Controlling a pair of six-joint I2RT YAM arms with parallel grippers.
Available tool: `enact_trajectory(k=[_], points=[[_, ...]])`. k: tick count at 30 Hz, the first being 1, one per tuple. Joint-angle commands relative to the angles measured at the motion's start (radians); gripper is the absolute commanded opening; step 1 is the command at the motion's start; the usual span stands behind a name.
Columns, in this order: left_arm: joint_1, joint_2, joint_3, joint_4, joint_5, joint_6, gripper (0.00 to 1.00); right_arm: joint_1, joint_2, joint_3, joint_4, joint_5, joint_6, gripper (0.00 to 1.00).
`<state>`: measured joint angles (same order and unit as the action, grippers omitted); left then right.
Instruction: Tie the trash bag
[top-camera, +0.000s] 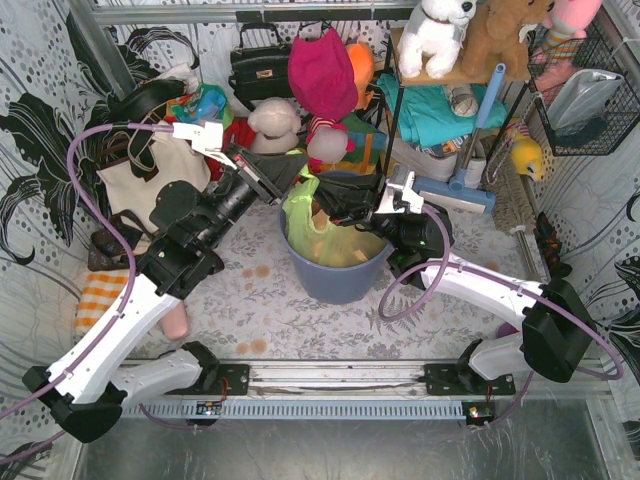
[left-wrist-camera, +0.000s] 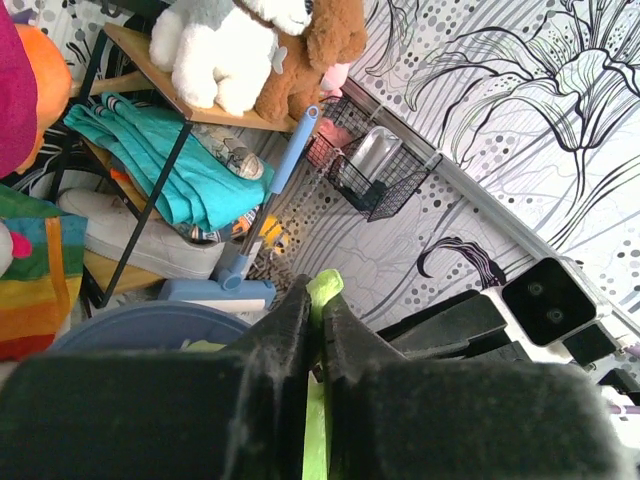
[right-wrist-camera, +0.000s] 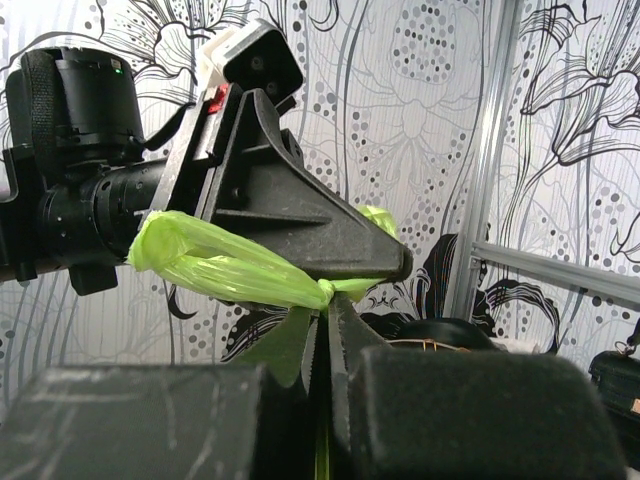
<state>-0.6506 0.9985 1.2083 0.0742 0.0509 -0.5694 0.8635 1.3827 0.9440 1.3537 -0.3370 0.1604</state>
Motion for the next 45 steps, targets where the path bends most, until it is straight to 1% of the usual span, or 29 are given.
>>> enact_trajectory(k=[1, 2, 4, 5, 6, 8, 12, 13, 15, 17, 18, 19, 20, 22, 24, 26, 29, 36, 39, 44, 45], points=[[0.001, 0.003, 0.044, 0.049, -0.04, 0.052, 0.16, 0.005, -0.033, -0.012, 0.062, -0.015, 0.016, 0.0], [0.0, 0.002, 0.044, 0.056, -0.021, 0.049, 0.21, 0.005, -0.033, -0.013, 0.062, -0.013, 0.015, 0.0], [0.0, 0.001, 0.036, 0.074, 0.026, 0.031, 0.38, 0.005, -0.034, -0.014, 0.061, -0.013, 0.014, 0.0], [0.0, -0.001, 0.03, 0.087, 0.045, 0.021, 0.43, 0.005, -0.034, -0.014, 0.061, -0.013, 0.014, 0.0], [0.0, -0.004, 0.024, 0.097, 0.057, 0.009, 0.45, 0.005, -0.033, -0.014, 0.062, -0.013, 0.013, 0.0], [0.0, -0.003, 0.016, 0.101, 0.067, -0.005, 0.39, 0.005, -0.033, -0.016, 0.065, -0.013, 0.015, 0.0], [0.0, -0.002, 0.007, 0.094, 0.053, -0.007, 0.19, 0.005, -0.035, -0.019, 0.067, -0.011, 0.014, 0.0], [0.0, -0.001, 0.007, 0.094, 0.051, -0.009, 0.13, 0.005, -0.037, -0.019, 0.066, -0.011, 0.015, 0.0], [-0.001, -0.001, 0.007, 0.098, 0.05, -0.005, 0.05, 0.005, -0.041, -0.022, 0.063, -0.01, 0.014, 0.0], [0.0, -0.003, 0.007, 0.11, 0.057, -0.001, 0.0, 0.005, -0.052, -0.026, 0.054, -0.007, 0.015, 0.0], [0.0, -0.004, 0.007, 0.114, 0.058, 0.002, 0.0, 0.005, -0.059, -0.028, 0.044, -0.001, 0.019, 0.0], [0.0, -0.004, 0.007, 0.116, 0.055, 0.002, 0.0, 0.004, -0.071, -0.032, 0.028, 0.001, 0.024, 0.1], [0.0, -0.004, 0.007, 0.116, 0.054, 0.004, 0.0, 0.005, -0.083, -0.033, 0.008, -0.011, 0.021, 0.21], [0.001, -0.001, 0.013, 0.108, 0.048, 0.006, 0.0, 0.006, -0.114, -0.036, -0.041, -0.038, -0.002, 0.33], [0.0, 0.002, 0.014, 0.104, 0.051, 0.006, 0.0, 0.007, -0.141, -0.044, -0.075, -0.048, -0.022, 0.39], [0.001, 0.003, 0.013, 0.103, 0.053, 0.003, 0.0, 0.009, -0.158, -0.044, -0.095, -0.048, -0.042, 0.43], [0.0, 0.007, 0.015, 0.101, 0.059, -0.001, 0.0, 0.009, -0.168, -0.018, -0.144, -0.056, -0.077, 0.44], [0.0, 0.017, 0.023, 0.104, 0.068, -0.012, 0.0, 0.011, -0.153, 0.074, -0.281, -0.107, -0.158, 0.39], [0.0, 0.022, 0.025, 0.104, 0.071, -0.016, 0.0, 0.011, -0.143, 0.096, -0.299, -0.11, -0.169, 0.35], [0.0, 0.023, 0.029, 0.104, 0.072, -0.02, 0.0, 0.011, -0.125, 0.129, -0.315, -0.109, -0.183, 0.34], [0.0, 0.024, 0.03, 0.104, 0.073, -0.019, 0.0, 0.011, -0.124, 0.133, -0.317, -0.109, -0.185, 0.32]])
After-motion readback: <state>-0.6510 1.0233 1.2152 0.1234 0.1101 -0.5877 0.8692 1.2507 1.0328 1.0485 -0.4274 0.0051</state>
